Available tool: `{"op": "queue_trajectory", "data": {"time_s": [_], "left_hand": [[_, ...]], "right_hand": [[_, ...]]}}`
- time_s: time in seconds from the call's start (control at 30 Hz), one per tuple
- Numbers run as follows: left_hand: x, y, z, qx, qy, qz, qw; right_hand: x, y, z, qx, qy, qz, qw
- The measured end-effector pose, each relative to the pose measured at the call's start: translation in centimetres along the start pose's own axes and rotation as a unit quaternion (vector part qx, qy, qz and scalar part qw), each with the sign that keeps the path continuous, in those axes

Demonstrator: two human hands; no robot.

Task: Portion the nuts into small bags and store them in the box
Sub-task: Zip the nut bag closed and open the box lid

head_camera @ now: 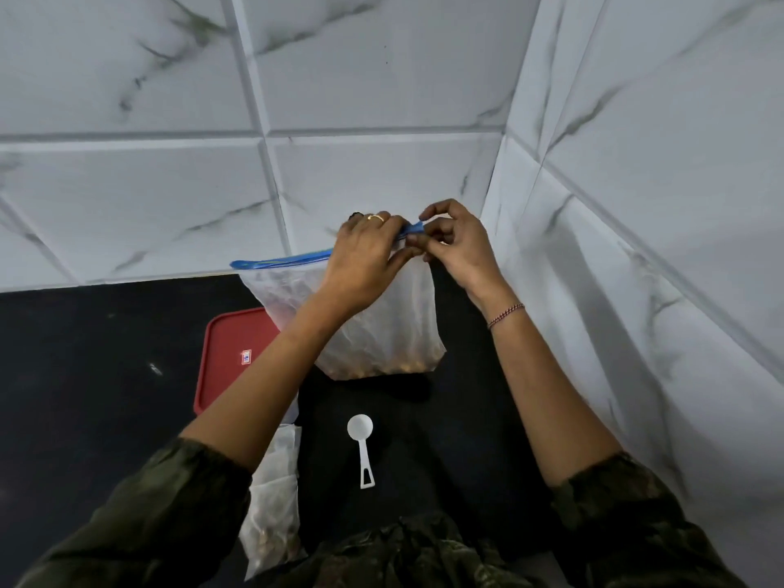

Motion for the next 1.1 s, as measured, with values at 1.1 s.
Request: {"op": "queue_trajectory", "data": {"time_s": [1.1], "left_hand": [[-0.1,1.5,0.0,0.012,0.036,0.079,0.996]], "right_hand": [[-18.4,1.2,9.4,0.066,0.142,0.229,0.961]]}}
Point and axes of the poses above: each hand's wrist, its own z-axis away from the middle knuckle, its own y-axis out of the palm, x = y × z, the point moved 7 cm from there along -z, towards the middle knuckle, and after that the axes turned 7 degrees about -x, right-handed, at the moved point
